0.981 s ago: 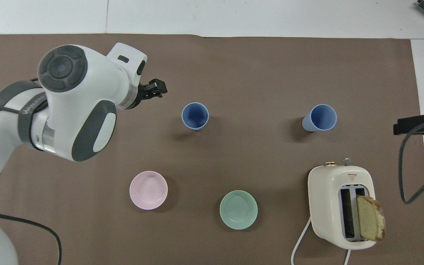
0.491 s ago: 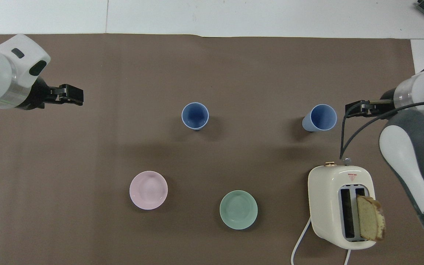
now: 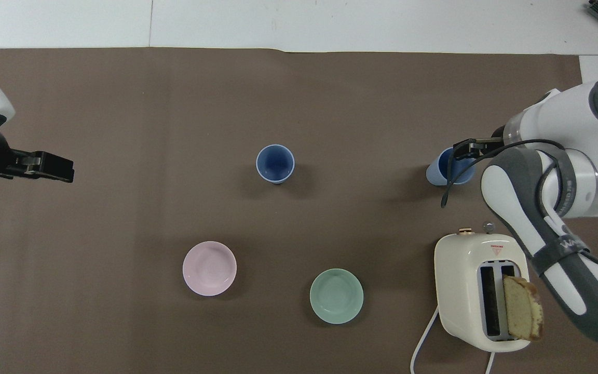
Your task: Stack blue cups with both arms
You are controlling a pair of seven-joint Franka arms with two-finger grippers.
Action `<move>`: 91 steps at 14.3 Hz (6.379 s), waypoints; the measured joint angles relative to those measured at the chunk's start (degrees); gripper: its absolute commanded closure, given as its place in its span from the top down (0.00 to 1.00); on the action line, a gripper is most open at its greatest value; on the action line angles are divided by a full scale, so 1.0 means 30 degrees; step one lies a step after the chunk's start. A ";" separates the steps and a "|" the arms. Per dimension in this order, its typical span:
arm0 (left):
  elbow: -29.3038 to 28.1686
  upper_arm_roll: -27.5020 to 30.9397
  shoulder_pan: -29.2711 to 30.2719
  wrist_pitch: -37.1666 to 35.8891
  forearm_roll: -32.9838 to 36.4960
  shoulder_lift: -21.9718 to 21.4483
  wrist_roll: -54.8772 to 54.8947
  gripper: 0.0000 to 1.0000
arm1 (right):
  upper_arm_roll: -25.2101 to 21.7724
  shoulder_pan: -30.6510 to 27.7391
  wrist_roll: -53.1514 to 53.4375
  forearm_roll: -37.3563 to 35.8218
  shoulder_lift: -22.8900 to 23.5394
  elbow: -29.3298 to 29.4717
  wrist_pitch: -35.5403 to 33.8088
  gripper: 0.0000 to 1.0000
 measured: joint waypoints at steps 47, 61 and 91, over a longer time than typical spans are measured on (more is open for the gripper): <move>0.1306 0.0111 0.0001 -0.2985 -0.0879 -0.1035 -0.0542 1.00 | 0.1006 0.8983 0.8102 0.2109 0.1995 0.5556 0.0891 0.00; 0.0671 0.0111 0.0001 -0.2984 -0.0879 -0.1376 -0.0542 1.00 | 0.1007 0.9106 0.8056 0.2052 0.2961 0.5556 0.1344 0.00; 0.0618 0.0143 0.0001 -0.2495 -0.0879 -0.1465 -0.0543 1.00 | 0.0511 0.5709 0.8004 0.1868 0.0551 0.7790 -0.4128 1.00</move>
